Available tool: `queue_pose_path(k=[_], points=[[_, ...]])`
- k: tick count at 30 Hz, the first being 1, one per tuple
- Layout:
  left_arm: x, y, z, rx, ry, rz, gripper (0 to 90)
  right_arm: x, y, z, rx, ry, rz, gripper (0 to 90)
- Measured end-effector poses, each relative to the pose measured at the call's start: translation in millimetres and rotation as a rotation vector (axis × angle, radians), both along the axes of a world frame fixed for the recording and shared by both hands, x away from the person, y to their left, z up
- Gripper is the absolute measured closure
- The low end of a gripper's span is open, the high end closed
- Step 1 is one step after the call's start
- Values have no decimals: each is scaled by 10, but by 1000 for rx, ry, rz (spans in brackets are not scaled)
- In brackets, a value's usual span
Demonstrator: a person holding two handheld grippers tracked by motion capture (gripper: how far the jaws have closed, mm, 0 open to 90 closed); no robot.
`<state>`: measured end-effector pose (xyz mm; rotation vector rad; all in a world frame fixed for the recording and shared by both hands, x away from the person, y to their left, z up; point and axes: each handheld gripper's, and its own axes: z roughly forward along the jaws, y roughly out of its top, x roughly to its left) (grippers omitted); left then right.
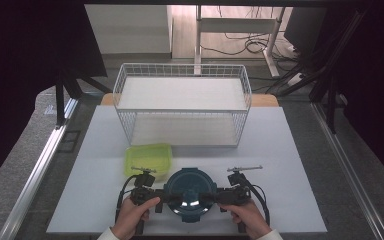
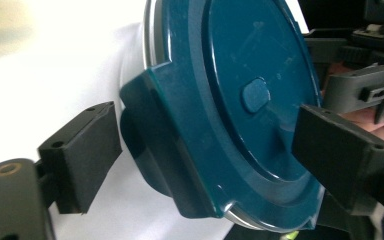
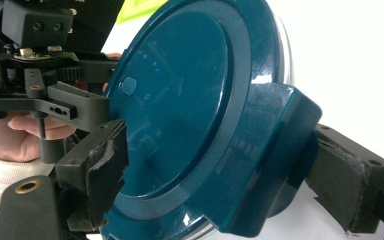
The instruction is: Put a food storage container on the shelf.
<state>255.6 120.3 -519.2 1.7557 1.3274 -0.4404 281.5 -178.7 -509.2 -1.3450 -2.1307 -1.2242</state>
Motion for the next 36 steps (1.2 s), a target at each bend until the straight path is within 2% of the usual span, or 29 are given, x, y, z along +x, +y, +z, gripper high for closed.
queue_pose_path(k=[1,5,10,12,13,18,22,26,30,32,33,36], points=[[0,4,1,-17,5,-13,151,-2,8,-2,-1,6,-1,146],[-17,-13,4,-3,4,-4,185,-5,14,-12,-9,35,-11,166],[-27,7,-8,-19,16,6,208,-18,18,-39,-12,63,-25,168],[-30,31,-13,-33,28,14,224,-18,-10,-20,-11,68,-39,223],[-30,39,-16,-38,32,18,232,-18,-26,-10,-6,65,-47,247],[-42,60,-22,-56,50,45,261,2,-93,-22,32,114,-67,303],[-62,57,8,-41,50,44,269,-7,-102,-13,44,128,-89,325],[-96,60,29,-39,47,60,293,-31,-111,3,52,127,-113,352],[-149,51,73,-34,27,80,320,-67,-123,34,51,121,-129,370],[-163,50,90,-32,24,85,324,-106,-123,67,57,126,-169,388],[-165,56,94,-37,22,87,329,-133,-110,99,42,92,-163,391],[-169,66,113,-43,18,88,355,-166,-104,161,30,50,-168,406]])
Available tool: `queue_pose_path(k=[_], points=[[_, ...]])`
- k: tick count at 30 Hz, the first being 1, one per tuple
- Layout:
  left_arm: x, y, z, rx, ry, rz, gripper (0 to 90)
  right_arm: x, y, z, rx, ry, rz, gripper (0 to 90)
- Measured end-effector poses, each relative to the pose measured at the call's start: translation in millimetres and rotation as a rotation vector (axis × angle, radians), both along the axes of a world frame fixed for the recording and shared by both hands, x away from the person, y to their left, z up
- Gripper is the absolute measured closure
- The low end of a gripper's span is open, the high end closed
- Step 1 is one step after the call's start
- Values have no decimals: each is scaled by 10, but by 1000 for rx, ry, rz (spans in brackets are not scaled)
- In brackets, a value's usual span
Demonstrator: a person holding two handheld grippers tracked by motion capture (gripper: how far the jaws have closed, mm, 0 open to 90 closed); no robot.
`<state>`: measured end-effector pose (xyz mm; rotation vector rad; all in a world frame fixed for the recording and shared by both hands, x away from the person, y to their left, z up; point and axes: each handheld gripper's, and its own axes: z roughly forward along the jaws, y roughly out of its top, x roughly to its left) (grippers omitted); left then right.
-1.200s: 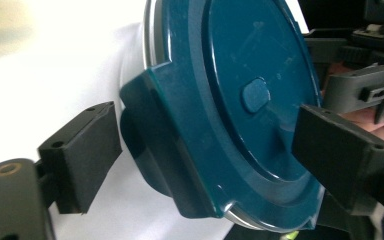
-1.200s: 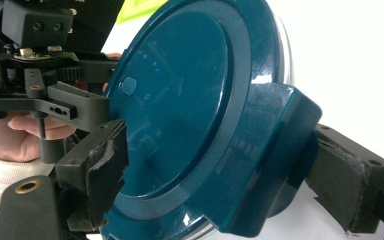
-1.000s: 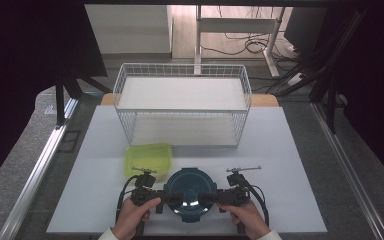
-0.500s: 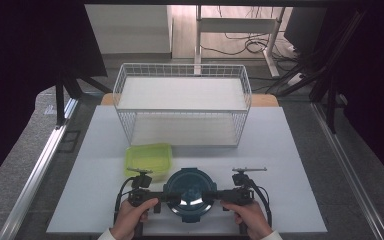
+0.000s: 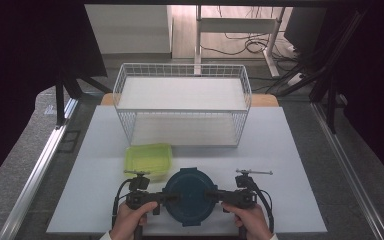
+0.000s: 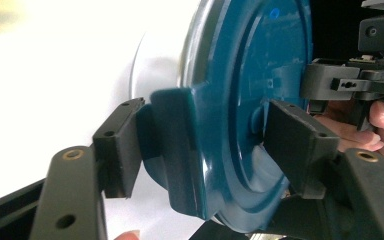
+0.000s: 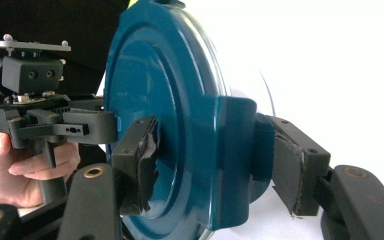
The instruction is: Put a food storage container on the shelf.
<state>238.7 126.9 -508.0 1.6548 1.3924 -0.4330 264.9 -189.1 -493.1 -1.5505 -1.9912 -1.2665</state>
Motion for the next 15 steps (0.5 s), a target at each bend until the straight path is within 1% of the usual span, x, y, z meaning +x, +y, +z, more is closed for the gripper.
queue_pose_path(k=[1,6,9,14,15], points=[[-8,-5,19,4,-9,2,361,2,-10,4,2,-2,-2,408],[-11,-10,25,6,-11,5,364,8,-23,1,7,-7,6,410],[-2,-15,34,9,-11,6,364,12,-22,9,4,-22,10,410],[7,-16,57,14,-19,1,365,12,-20,27,2,-27,12,410],[10,-19,72,13,-25,3,365,19,-22,39,1,-34,16,410]])
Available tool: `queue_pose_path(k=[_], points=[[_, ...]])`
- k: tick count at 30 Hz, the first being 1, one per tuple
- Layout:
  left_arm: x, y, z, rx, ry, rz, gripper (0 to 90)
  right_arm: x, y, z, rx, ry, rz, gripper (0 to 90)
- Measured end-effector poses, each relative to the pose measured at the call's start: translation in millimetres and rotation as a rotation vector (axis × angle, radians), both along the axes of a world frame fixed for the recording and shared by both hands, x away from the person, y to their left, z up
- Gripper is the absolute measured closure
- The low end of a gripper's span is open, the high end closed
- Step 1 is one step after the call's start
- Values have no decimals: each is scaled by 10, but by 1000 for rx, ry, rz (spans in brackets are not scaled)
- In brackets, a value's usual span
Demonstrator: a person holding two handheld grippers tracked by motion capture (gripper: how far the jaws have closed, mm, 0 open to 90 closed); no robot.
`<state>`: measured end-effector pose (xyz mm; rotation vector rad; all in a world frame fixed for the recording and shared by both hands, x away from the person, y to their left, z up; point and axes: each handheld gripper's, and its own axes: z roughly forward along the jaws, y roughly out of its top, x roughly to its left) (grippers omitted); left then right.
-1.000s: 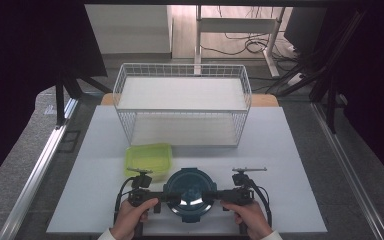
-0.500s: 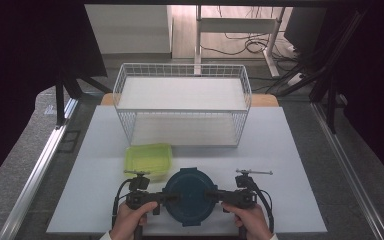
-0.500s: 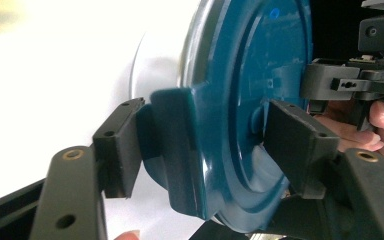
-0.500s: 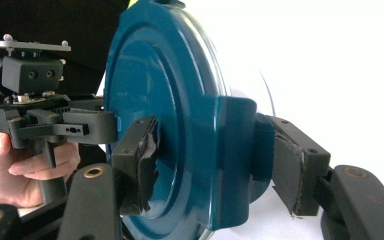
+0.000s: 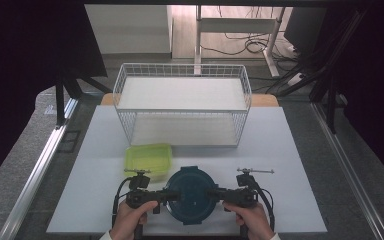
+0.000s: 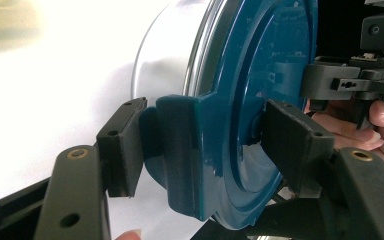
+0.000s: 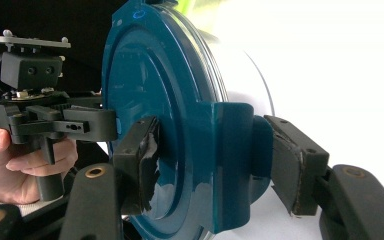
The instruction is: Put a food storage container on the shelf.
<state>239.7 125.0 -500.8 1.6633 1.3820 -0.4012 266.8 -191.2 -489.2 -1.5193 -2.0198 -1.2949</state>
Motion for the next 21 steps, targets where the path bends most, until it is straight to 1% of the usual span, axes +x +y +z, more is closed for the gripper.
queue_pose_path(k=[7,8,9,10,12,14,19,21], points=[[27,1,69,-2,-24,-2,372,26,-12,68,9,-17,-5,411],[41,7,102,1,-36,-8,373,27,-11,84,10,-22,-7,411],[41,7,102,1,-36,-8,374,27,-11,84,10,-22,-7,411],[49,9,126,1,-42,-9,377,45,-16,119,13,-27,-4,410],[67,12,166,2,-58,-12,380,63,-22,138,19,-30,-4,411],[76,10,177,-1,-65,-9,381,72,-25,149,22,-30,-4,410],[125,-4,222,-1,-72,-16,382,113,-43,211,24,-44,-15,410],[171,-13,256,0,-74,-17,382,140,-49,229,25,-45,-17,410]])
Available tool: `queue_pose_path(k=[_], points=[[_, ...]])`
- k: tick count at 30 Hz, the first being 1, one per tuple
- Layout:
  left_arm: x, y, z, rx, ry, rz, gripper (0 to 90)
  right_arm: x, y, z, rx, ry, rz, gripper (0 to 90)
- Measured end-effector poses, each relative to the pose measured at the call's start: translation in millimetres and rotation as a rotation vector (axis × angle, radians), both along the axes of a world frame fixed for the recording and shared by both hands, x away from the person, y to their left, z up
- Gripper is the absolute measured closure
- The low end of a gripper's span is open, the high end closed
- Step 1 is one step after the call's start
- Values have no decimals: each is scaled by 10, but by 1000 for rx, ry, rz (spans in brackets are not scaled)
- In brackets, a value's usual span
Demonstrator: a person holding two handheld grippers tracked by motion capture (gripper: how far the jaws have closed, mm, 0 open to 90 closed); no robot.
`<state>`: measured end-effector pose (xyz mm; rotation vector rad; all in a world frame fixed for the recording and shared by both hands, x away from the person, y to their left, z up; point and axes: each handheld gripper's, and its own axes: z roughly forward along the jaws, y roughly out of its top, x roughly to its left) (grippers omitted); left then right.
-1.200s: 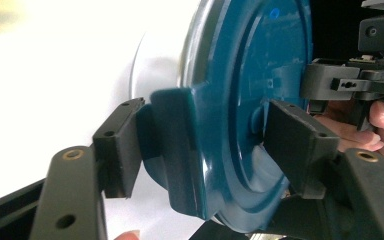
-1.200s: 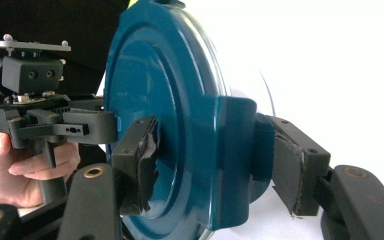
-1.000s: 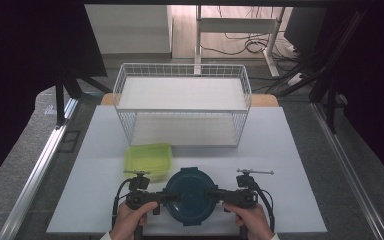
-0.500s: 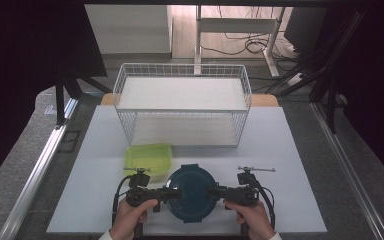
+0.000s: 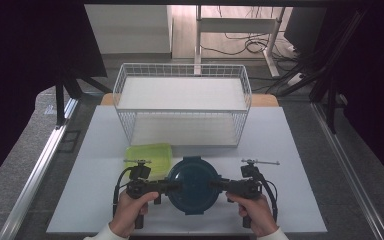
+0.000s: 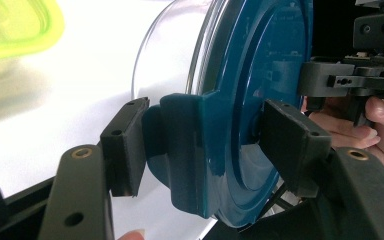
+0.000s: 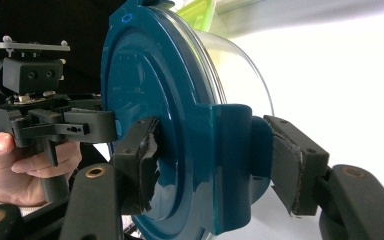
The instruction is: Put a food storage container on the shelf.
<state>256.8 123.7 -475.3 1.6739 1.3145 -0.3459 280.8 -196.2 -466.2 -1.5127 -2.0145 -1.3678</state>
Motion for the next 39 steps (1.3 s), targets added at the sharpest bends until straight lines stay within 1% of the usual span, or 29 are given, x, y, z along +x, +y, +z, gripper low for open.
queue_pose_path(k=[4,10,13,16,19,23,30,31,33,35,36,39], points=[[54,17,60,0,-3,-2,385,54,5,44,9,-3,-4,410],[117,54,139,-5,-13,2,389,119,36,117,14,-22,-10,410],[154,76,238,0,-39,3,389,166,55,193,20,-36,-4,411],[185,94,290,-6,-48,2,394,191,64,260,24,-48,-5,412],[211,105,314,-14,-46,1,395,207,71,296,23,-56,-6,414],[255,119,359,-19,-55,10,395,266,85,358,26,-68,-7,415],[324,145,394,-22,-53,12,395,342,107,401,25,-70,-1,417],[351,154,418,-23,-56,13,395,373,117,434,21,-73,1,417],[371,158,436,-24,-57,15,395,386,119,447,21,-74,3,417],[425,171,468,-26,-62,15,396,451,134,495,18,-80,5,417],[425,171,468,-26,-62,15,396,451,134,495,18,-80,5,417],[487,188,515,-29,-68,18,395,521,154,549,18,-85,6,417]])
